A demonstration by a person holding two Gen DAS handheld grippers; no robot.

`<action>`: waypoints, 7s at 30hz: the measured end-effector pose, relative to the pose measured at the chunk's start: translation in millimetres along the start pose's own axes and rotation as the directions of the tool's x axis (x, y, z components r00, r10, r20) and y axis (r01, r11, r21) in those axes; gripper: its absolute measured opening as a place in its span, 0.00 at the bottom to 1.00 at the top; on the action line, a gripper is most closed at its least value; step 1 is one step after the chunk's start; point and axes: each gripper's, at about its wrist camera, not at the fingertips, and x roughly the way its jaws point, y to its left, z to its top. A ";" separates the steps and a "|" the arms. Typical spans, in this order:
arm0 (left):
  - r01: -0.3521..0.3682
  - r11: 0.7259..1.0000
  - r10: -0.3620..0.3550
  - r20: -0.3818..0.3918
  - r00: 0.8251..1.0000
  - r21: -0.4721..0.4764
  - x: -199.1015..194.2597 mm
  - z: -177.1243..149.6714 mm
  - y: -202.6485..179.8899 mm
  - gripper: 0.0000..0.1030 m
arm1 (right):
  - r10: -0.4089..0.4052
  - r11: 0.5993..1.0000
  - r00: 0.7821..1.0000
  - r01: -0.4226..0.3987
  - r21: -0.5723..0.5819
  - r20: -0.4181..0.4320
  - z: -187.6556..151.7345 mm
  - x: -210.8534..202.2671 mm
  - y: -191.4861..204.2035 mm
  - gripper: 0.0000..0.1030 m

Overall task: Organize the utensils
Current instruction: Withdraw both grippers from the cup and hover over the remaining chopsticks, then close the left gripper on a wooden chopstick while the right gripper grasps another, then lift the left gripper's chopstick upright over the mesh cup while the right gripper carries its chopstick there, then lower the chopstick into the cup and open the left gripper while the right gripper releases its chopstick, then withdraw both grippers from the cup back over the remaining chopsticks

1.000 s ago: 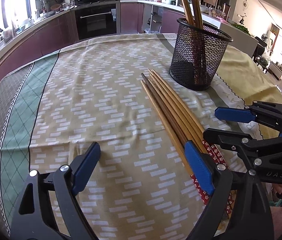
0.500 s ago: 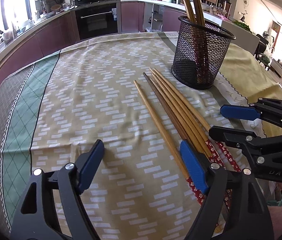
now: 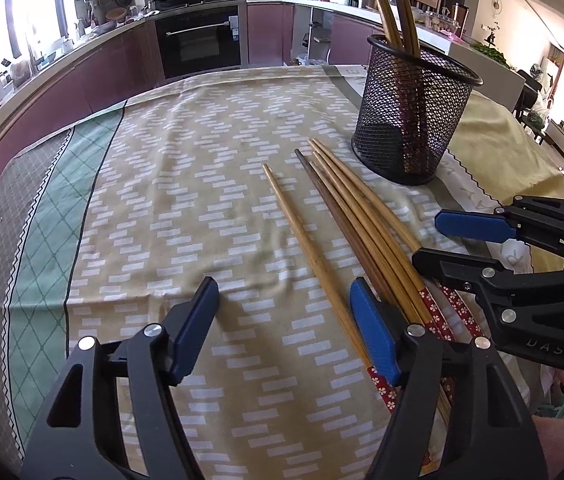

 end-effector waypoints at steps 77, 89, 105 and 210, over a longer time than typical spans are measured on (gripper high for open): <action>0.123 0.991 -0.121 0.043 0.992 -0.059 -14.5 15.8 7.0 0.07 | 0.146 0.984 0.971 -0.162 0.076 0.191 23.5 -64.2 -23.2 0.05; 0.298 0.954 -0.288 0.188 0.939 -0.029 -79.9 46.6 12.8 0.07 | 0.141 0.976 0.944 -0.183 0.118 0.299 35.1 -93.9 -49.6 0.05; 0.342 0.940 -0.324 0.364 0.873 0.017 -141.1 98.2 9.5 0.07 | 0.110 0.987 0.908 -0.146 0.059 0.405 66.7 -132.5 -63.2 0.06; 0.013 0.998 -0.006 0.123 0.992 -0.058 -33.9 6.7 13.8 0.82 | 0.105 0.994 0.994 -0.105 0.029 0.022 -6.3 -13.0 2.0 0.45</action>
